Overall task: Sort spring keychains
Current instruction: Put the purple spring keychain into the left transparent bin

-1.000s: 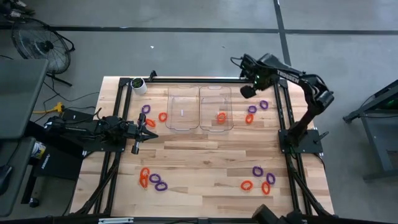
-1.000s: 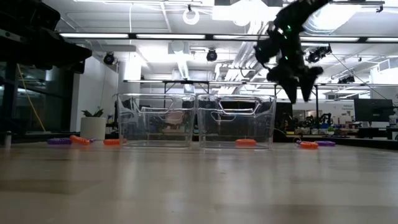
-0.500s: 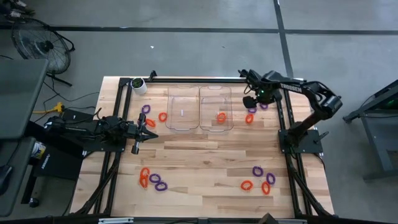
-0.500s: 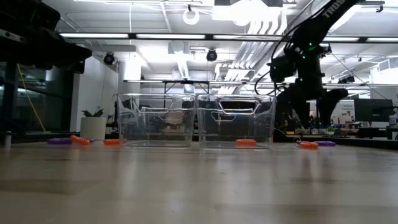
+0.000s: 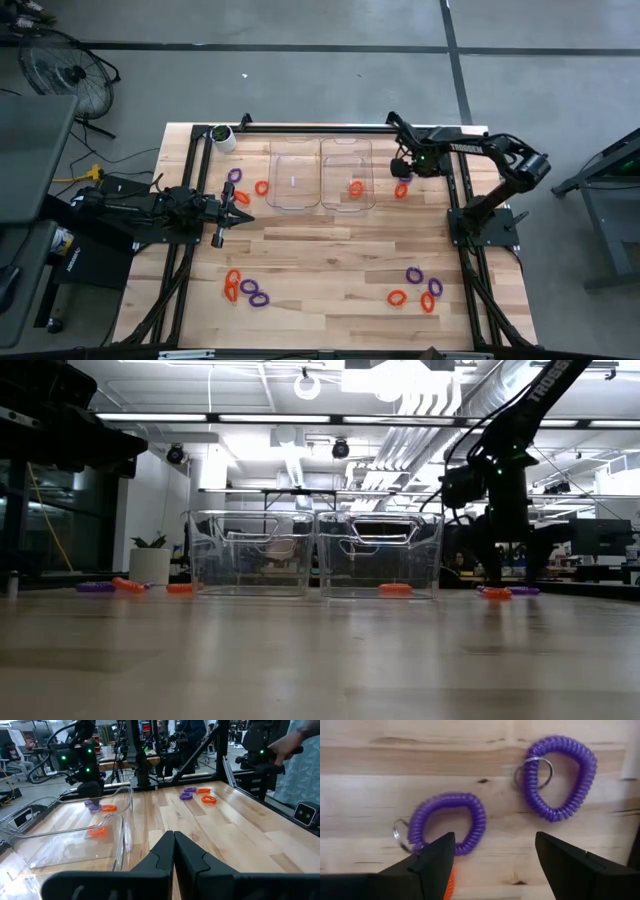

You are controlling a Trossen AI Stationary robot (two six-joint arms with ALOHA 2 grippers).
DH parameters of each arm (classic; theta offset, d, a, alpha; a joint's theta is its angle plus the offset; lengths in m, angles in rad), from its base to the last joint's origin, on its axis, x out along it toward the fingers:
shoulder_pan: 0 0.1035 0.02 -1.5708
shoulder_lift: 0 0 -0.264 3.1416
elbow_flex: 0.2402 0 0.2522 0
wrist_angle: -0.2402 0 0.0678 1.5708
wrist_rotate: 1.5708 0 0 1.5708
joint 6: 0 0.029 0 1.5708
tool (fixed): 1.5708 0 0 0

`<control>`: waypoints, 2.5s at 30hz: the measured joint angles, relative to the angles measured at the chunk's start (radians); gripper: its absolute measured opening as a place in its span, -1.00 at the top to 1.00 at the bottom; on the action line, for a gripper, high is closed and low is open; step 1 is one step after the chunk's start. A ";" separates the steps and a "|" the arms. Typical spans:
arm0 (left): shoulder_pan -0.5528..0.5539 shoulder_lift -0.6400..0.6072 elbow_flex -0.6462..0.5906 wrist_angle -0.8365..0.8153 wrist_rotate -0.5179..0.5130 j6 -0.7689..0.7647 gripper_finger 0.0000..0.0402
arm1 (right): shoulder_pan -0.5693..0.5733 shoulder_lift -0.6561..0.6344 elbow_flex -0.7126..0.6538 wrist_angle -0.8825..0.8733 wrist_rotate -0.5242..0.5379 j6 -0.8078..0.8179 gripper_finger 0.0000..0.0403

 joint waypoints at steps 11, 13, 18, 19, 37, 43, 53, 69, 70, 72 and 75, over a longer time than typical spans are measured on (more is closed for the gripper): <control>0.000 0.000 0.000 0.000 0.000 0.000 1.00 | 0.000 -0.005 -0.059 0.088 -0.032 0.056 -0.34; 0.000 0.000 0.000 0.000 0.000 0.000 1.00 | 0.000 -0.004 -0.060 0.090 -0.028 0.057 -0.32; 0.000 0.000 0.000 0.000 0.000 0.000 1.00 | 0.001 -0.003 -0.060 0.094 -0.025 0.054 -0.17; 0.000 0.000 0.000 0.000 0.000 0.000 1.00 | 0.001 -0.003 -0.060 0.096 -0.025 0.053 -0.13; 0.000 0.000 0.000 0.000 0.000 0.000 1.00 | 0.000 0.000 -0.061 0.106 -0.024 0.023 0.48; 0.000 0.000 0.000 0.000 0.000 0.000 1.00 | 0.000 0.000 -0.062 0.108 -0.019 0.003 0.67; 0.000 0.000 0.000 0.000 0.000 0.000 1.00 | 0.000 0.000 -0.062 0.113 -0.013 -0.022 0.93; 0.000 0.000 0.000 0.000 0.000 0.000 1.00 | 0.000 -0.089 -0.036 0.042 -0.013 -0.089 0.96; 0.000 0.000 0.000 0.000 0.000 0.000 1.00 | 0.000 -0.100 -0.032 0.035 -0.017 -0.093 0.96; 0.000 0.000 0.000 0.000 0.000 0.000 1.00 | 0.000 -0.123 -0.017 0.015 -0.036 -0.105 0.97; 0.000 0.000 0.000 0.000 0.000 0.000 1.00 | 0.000 -0.155 0.020 -0.006 -0.054 -0.122 0.97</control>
